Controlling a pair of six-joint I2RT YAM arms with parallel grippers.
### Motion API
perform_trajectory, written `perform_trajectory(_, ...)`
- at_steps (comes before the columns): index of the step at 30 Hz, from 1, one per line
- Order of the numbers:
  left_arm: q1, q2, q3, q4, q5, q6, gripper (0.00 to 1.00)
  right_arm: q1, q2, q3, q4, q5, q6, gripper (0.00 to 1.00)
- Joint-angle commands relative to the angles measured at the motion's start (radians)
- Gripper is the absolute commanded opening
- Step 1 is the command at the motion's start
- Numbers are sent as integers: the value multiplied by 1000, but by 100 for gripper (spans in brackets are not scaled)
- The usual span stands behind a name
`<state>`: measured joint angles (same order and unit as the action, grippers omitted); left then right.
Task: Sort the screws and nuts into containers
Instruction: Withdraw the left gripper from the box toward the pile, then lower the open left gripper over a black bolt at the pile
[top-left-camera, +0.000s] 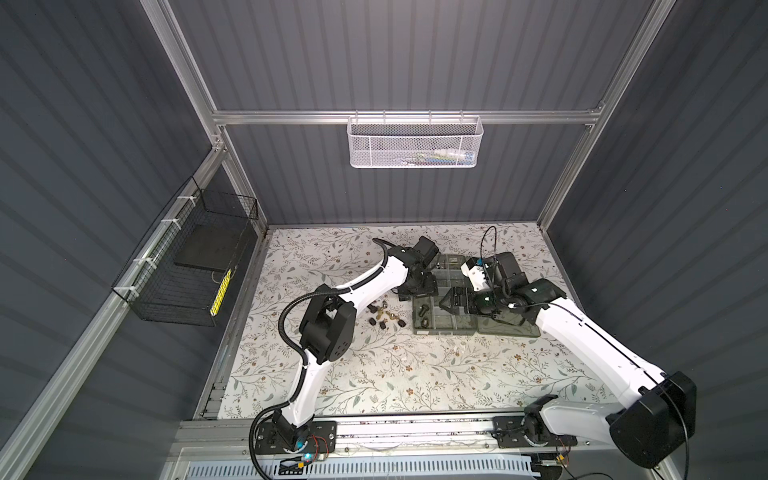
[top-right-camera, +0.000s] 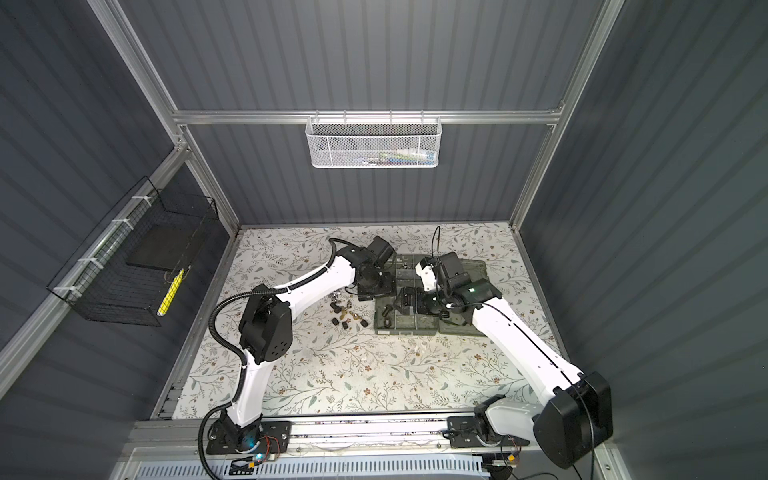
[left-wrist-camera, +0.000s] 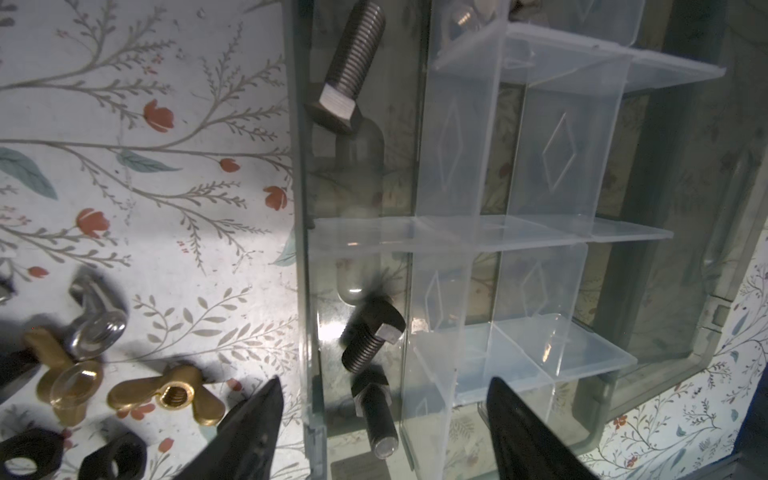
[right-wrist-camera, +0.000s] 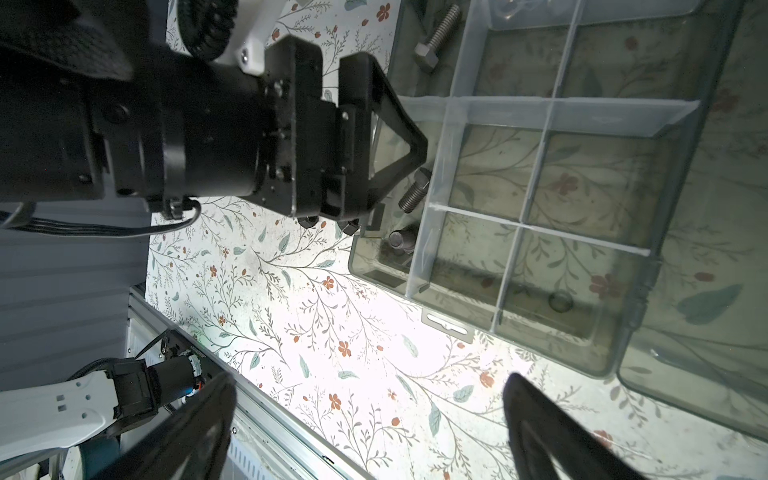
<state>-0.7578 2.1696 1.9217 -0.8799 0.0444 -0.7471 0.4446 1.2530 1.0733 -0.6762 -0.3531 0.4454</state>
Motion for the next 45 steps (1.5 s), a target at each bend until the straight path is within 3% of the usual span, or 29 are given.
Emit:
perform_trajectory(1,11,-43,10,-36,-11,19,79,-4,-4,1,7,-7,-1,99)
perform_trajectory(10,40,-78,-16,-20,2,5,85,-3,10,8,8,-17,-4,99)
perform_trajectory(16,92,-166,-132,30,25,-25,93,11,24,17,12,-27,-14,99)
perform_trajectory(20,142,-233,-238,71,46,-55,100,53,54,51,0,-19,-41,99)
perform_trajectory(28,220,-361,-479,174,82,-157,100,207,181,185,-63,3,-147,99)
perform_trajectory(33,263,-405,-628,231,99,-193,94,256,245,235,-94,8,-182,99)
perform_trajectory(39,333,-387,-713,307,130,-193,72,259,255,237,-94,-3,-183,99)
perform_trajectory(45,357,-308,-689,345,152,-185,53,261,249,233,-97,3,-182,99)
